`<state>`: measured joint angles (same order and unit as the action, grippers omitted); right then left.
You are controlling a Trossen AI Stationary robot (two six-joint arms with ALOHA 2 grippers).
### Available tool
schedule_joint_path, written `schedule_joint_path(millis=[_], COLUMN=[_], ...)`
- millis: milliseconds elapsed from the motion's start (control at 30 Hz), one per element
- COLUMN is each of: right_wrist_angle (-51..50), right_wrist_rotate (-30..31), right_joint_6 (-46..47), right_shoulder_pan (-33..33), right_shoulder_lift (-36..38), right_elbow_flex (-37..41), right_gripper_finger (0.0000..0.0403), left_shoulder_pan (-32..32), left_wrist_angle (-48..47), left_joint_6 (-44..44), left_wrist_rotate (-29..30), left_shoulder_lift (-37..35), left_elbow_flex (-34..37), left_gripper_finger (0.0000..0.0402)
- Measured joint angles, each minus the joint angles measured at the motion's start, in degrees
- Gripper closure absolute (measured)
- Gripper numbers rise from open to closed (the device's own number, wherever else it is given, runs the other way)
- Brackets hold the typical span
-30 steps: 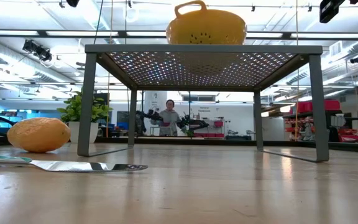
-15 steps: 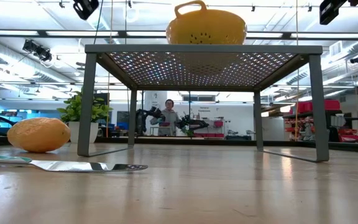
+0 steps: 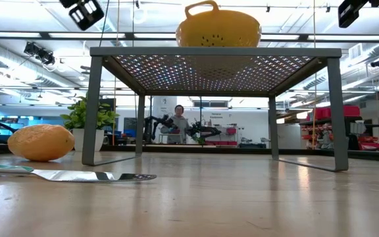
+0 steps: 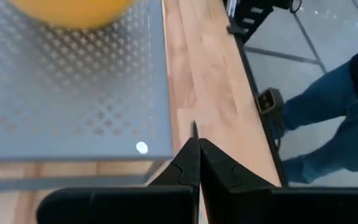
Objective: Pick & Place Fruit
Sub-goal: Put the mango into the strainer bowl on the shelf
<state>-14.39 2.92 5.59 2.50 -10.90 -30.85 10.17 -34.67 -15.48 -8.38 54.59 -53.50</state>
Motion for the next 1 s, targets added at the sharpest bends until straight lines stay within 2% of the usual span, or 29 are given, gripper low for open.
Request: schedule_joint_path(millis=[133,333,667,800,1000], right_wrist_angle=[0.0,0.0,0.0,0.0,0.0], right_wrist_rotate=[0.0,0.0,0.0,0.0,0.0], right_joint_6=[0.0,0.0,0.0,0.0,0.0], right_shoulder_pan=[0.0,0.0,0.0,0.0,0.0], right_shoulder_lift=[0.0,0.0,0.0,0.0,0.0], right_elbow_flex=[0.0,0.0,0.0,0.0,0.0], right_gripper_finger=[0.0387,0.0387,0.0387,0.0387,0.0387], left_shoulder_pan=[2.8,5.5,6.2,6.1,6.1], left_wrist_angle=[0.4,-0.2,-1.9,-6.3,-8.3], left_joint_6=[-2.4,-5.0,-5.1,-4.5,-0.6], left_wrist_rotate=[0.6,4.6,3.1,3.2,5.1], left_shoulder_lift=[-0.1,-0.1,-0.1,-0.1,-0.1], left_elbow_flex=[0.2,0.3,0.3,0.3,0.3], left_gripper_finger=[0.04,0.039,0.0356,0.0317,0.0226])
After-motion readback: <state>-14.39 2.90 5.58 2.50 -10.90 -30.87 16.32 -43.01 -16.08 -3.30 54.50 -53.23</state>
